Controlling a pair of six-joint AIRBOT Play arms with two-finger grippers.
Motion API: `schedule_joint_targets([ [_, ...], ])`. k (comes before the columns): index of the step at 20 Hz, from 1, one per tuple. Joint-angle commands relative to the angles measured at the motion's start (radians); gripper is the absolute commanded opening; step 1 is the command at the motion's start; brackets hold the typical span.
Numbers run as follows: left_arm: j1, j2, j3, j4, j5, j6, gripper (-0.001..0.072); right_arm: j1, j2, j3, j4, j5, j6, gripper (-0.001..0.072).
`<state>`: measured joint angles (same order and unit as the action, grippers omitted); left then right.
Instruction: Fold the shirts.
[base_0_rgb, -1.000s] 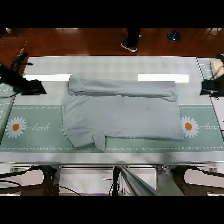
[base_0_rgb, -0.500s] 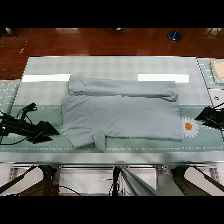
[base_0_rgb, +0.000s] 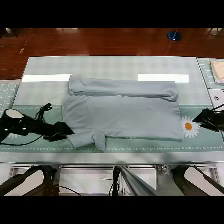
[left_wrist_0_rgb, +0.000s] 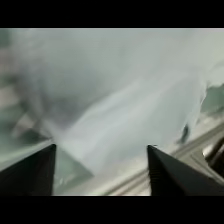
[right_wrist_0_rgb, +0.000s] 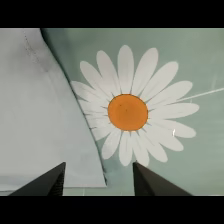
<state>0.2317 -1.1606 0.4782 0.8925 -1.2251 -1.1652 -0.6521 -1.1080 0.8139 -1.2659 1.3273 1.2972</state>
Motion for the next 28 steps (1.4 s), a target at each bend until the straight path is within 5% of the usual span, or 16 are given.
schedule_joint_targets([
  [1, -0.150, -0.001, -0.004, 0.012, 0.226, -0.119, 0.0380, 0.000, 0.003, -0.002, 0.002, 0.017, -0.002, 0.0509],
  [2, -0.167, -0.001, -0.004, 0.013, 0.239, -0.122, 0.0122, 0.000, 0.003, -0.002, 0.000, 0.023, -0.002, 0.0509],
  [3, -0.171, -0.001, -0.004, 0.018, 0.238, -0.122, 0.0026, 0.000, 0.003, -0.002, 0.000, 0.028, -0.003, 0.0509],
  [6, -0.147, 0.000, -0.004, 0.077, 0.193, -0.119, 0.0025, -0.001, 0.003, -0.002, -0.006, 0.059, -0.005, 0.0513],
  [9, -0.096, 0.005, -0.004, 0.117, 0.137, -0.092, 0.0025, -0.001, 0.003, -0.002, -0.073, 0.111, 0.006, 0.0603],
  [15, -0.039, 0.010, -0.004, 0.117, 0.116, -0.008, 0.0024, -0.002, 0.002, -0.075, -0.100, 0.090, -0.024, 0.0603],
  [21, -0.039, 0.010, -0.003, 0.116, 0.116, 0.021, 0.0025, -0.002, 0.001, -0.208, 0.146, -0.067, -0.050, 0.0595],
  [28, -0.039, 0.010, -0.003, 0.116, 0.114, 0.028, 0.0025, 0.002, -0.109, -0.243, 0.214, -0.098, -0.026, 0.0583],
])
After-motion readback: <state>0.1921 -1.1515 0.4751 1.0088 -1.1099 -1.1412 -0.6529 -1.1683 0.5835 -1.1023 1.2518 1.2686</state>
